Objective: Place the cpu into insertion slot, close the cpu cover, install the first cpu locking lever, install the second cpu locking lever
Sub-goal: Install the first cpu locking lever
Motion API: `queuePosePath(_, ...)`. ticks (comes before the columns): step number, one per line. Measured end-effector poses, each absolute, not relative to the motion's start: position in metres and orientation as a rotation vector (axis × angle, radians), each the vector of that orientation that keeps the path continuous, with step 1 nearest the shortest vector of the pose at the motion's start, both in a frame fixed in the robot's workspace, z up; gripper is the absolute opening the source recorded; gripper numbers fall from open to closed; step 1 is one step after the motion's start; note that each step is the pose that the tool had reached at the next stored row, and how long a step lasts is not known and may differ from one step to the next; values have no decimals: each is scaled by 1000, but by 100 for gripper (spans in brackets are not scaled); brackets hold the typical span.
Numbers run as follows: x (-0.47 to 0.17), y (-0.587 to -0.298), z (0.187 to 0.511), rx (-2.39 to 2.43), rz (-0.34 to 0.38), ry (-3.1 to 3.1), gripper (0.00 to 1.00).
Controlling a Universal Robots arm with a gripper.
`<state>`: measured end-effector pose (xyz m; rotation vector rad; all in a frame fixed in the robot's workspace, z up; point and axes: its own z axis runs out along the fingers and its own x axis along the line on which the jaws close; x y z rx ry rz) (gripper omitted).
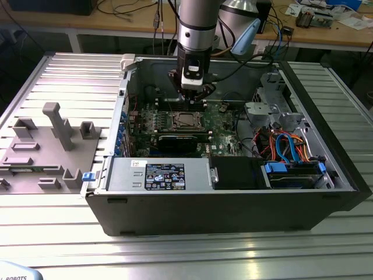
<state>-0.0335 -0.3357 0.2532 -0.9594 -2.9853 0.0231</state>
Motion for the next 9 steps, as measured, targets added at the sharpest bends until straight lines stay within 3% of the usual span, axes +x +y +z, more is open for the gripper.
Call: queuePosePath(9, -33, -336, 253, -924, 23, -2997, 11)
